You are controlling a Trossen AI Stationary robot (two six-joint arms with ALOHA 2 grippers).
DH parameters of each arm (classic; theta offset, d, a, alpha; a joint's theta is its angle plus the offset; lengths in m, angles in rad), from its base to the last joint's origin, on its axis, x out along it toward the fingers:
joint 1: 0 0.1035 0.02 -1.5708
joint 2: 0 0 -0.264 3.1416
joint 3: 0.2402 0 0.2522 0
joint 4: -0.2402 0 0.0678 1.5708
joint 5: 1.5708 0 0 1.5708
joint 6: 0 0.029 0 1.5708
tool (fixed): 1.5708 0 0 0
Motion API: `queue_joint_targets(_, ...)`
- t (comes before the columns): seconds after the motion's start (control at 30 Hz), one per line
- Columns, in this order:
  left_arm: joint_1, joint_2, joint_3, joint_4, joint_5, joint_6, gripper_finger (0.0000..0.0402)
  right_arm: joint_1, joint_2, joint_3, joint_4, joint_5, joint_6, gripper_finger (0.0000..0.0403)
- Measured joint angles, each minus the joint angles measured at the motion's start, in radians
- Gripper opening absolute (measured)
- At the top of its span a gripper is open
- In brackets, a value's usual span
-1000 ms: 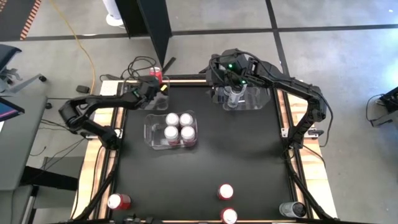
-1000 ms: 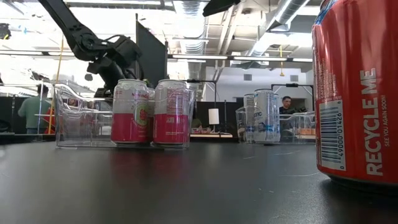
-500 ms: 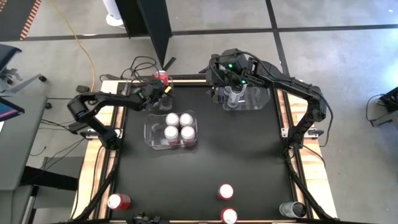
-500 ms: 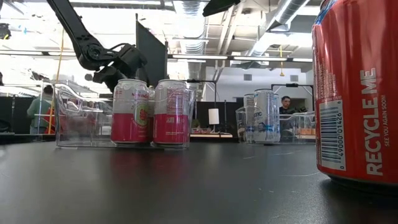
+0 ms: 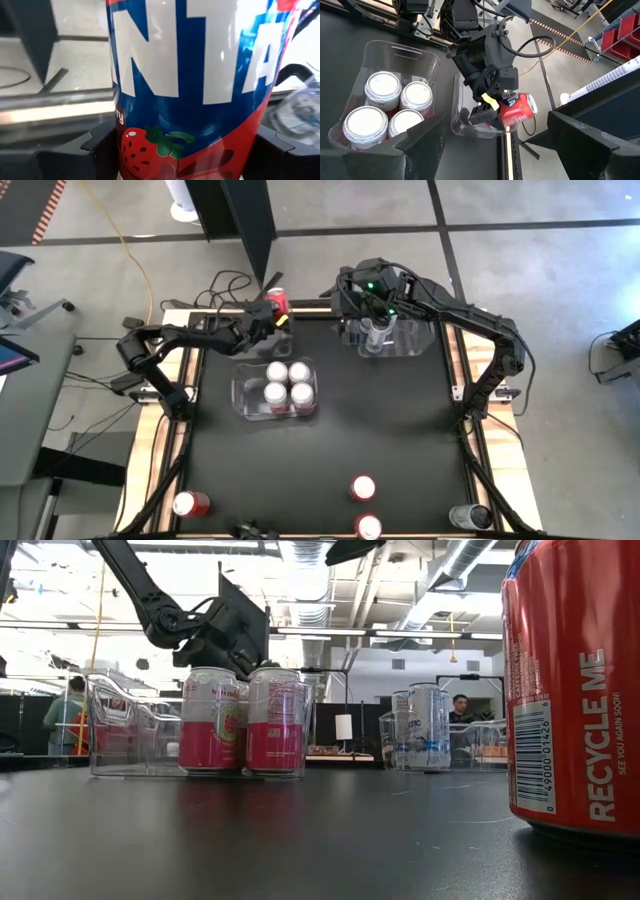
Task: Sort soda cans
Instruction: Put the right orange soda can into the top left transparent bin
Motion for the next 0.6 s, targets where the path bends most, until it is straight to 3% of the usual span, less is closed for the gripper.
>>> queue_joint_targets(0.37,-0.018,0.0,0.019,-0.015,0.032,0.013,0.0293,0.003,0.0,0.0,0.02,0.0,0.007,0.0354)
queue_joint_targets(0.6,-0.018,-0.014,0.021,-0.037,-0.042,0.102,0.0293,0.003,0.0,0.0,0.012,0.0,0.026,0.0354)
